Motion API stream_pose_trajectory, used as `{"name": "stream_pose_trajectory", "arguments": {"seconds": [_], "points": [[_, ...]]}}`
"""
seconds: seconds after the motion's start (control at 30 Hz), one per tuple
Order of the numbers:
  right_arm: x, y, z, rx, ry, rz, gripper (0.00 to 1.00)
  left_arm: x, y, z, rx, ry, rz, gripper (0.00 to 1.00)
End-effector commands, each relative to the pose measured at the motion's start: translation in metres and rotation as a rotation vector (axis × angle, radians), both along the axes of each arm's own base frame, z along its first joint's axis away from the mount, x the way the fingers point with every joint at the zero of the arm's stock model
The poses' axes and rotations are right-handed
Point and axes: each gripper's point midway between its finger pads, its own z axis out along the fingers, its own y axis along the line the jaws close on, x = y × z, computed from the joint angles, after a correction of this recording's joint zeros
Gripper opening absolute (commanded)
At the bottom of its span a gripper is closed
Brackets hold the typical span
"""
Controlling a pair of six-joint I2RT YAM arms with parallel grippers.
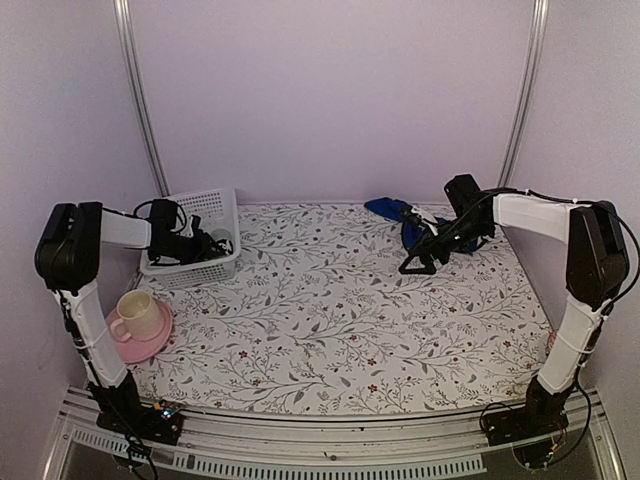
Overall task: Roll the towels
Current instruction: Adjust the towel in the storage box.
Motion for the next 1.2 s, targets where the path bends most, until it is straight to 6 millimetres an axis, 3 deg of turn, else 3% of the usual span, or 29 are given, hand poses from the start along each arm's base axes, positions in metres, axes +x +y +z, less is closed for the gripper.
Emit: {"name": "stream_pose_trajectory", "arguments": {"seconds": [0.0,0.5,0.6,0.7,0.83,1.13,1.17], "points": [[0.0,0.002,-0.006,-0.011,0.008,0.008,0.99,0.009,0.007,0.011,0.028,-0.043,0.018,0.44],[-0.001,0.002,-0.006,-0.015,0.007,0.008,0.99,0.013,0.023,0.063,0.101,-0.141,0.06,0.61],[0.0,0.002,-0.006,-0.015,0.008,0.007,0.99,0.019,0.023,0.073,0.102,-0.171,0.058,0.59],[-0.001,0.002,-0.007,-0.017,0.009,0.008,0.99,0.026,0.021,0.078,0.09,-0.195,0.046,0.46],[0.0,0.002,-0.009,-0.022,0.011,0.005,0.99,0.033,0.014,0.078,0.064,-0.21,0.022,0.32],[0.001,0.002,-0.011,-0.027,0.013,0.002,0.99,0.051,0.011,0.044,0.084,-0.16,0.018,0.27],[0.001,0.001,-0.011,-0.028,0.014,0.001,0.99,0.051,0.011,0.03,0.088,-0.133,0.018,0.27]]}}
